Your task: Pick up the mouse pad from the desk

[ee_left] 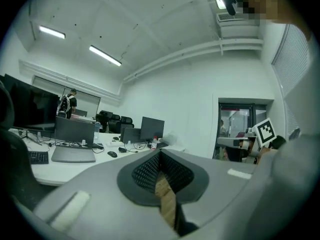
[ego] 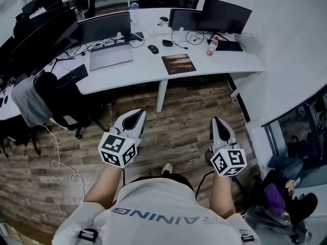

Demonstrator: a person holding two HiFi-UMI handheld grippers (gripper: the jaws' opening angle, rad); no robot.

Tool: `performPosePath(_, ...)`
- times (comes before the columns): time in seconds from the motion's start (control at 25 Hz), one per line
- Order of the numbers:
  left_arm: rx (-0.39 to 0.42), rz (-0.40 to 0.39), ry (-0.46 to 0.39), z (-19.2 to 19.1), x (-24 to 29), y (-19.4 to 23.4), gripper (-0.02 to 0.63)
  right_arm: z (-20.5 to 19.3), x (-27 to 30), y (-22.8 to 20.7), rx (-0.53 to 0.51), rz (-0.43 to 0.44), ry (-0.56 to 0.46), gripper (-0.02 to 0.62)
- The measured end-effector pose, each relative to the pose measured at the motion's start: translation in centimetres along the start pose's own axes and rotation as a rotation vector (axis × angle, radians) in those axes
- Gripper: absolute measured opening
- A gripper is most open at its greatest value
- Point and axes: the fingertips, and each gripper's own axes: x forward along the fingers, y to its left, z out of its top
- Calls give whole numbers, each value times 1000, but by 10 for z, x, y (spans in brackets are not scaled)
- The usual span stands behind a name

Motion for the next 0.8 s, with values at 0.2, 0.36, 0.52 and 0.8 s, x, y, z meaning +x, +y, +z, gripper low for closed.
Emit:
performPosePath(0.2,24,45,15,3,63,-12,0,-1,30,-68,28,13,4,12)
performPosePath(0.36,21,81,44,-7,97,-13,0,-23,60,-104,102,34,29,12)
performPosePath(0.52,11,105,81,-14,118,-9,0,-42,86,-116,172,72,64,12)
performPosePath(0.8,-11,108,77,-11,171,32,0,-44,147,-133,146,81,83,12)
